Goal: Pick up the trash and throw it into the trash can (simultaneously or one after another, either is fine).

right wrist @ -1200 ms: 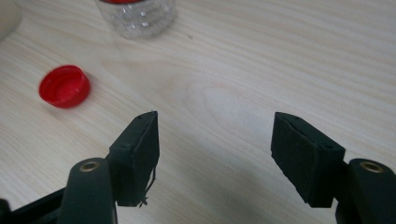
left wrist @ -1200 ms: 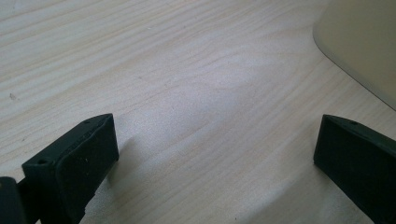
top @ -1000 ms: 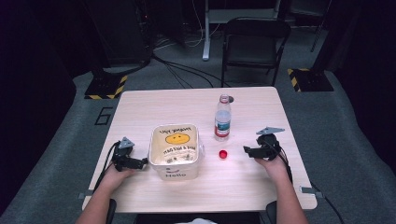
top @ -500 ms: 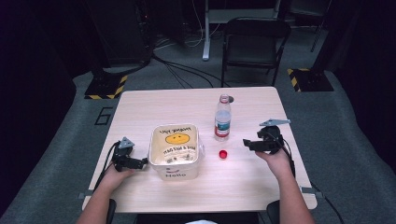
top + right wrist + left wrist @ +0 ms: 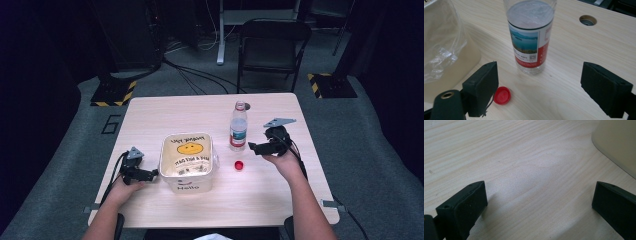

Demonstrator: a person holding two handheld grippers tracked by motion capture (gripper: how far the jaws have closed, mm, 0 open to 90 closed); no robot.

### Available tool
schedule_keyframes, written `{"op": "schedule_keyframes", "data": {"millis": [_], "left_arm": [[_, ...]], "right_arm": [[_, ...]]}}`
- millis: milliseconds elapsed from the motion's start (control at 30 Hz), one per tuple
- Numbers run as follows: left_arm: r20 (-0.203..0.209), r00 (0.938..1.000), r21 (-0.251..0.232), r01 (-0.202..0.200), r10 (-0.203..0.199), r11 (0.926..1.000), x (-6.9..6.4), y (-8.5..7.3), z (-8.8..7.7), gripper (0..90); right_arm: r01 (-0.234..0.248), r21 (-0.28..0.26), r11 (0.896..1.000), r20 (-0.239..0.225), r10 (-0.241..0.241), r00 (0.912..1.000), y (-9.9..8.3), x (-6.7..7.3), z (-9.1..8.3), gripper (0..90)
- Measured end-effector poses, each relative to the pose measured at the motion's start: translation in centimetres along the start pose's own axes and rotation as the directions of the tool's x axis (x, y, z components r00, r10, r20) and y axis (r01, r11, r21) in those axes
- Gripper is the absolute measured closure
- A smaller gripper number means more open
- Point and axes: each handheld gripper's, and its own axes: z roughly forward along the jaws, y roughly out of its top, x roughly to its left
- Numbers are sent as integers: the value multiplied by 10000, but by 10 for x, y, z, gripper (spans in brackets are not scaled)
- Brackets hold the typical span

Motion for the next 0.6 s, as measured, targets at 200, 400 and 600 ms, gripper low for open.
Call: {"op": "schedule_keyframes", "data": {"millis": [200,400,600], "left_arm": [[1,10000,4,-9,9,10000,0,0,0,0],[7,10000,-39,67,-67,10000,0,0,0,0],[11,10000,2,29,-29,10000,0,0,0,0]], "right_arm": [[283,14,9996,214,-283,9994,7,7,15,40],[-89,-191,9998,105,91,9999,14,4,19,11],[-174,-301,9994,-35,173,9998,20,4,23,0]]}}
